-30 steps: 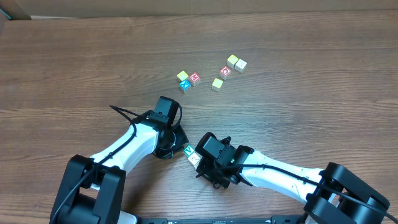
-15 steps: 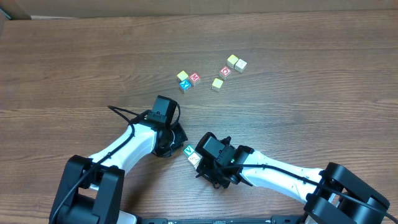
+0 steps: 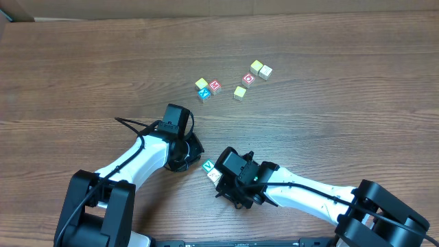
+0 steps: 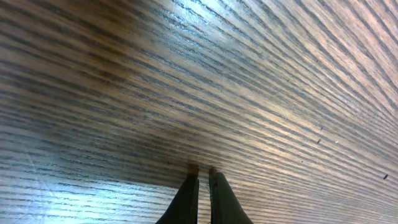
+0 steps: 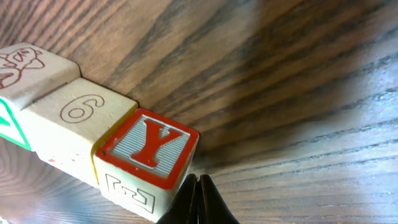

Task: Flip 5 blocks

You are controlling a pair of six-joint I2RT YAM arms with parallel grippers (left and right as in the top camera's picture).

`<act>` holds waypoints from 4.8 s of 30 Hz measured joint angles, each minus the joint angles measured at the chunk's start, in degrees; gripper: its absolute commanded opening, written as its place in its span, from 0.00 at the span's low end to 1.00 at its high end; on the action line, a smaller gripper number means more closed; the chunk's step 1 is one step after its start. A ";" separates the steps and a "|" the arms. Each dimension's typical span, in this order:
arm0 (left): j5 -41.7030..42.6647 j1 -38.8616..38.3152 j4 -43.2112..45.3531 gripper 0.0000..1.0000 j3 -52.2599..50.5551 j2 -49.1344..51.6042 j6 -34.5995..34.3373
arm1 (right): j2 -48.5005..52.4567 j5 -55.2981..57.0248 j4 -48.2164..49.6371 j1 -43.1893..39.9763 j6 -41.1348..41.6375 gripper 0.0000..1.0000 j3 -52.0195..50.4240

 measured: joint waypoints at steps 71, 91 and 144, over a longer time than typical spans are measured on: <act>1.55 -3.96 2.29 0.04 -0.11 0.46 2.95 | 0.00 1.31 2.08 0.07 1.31 0.04 0.00; 1.51 -3.96 1.97 0.04 -0.04 0.48 3.37 | 2.32 0.15 4.92 1.86 2.99 0.04 0.00; -0.55 -6.58 3.15 0.04 0.35 0.63 14.51 | 3.21 -3.21 7.82 2.95 7.32 0.04 0.00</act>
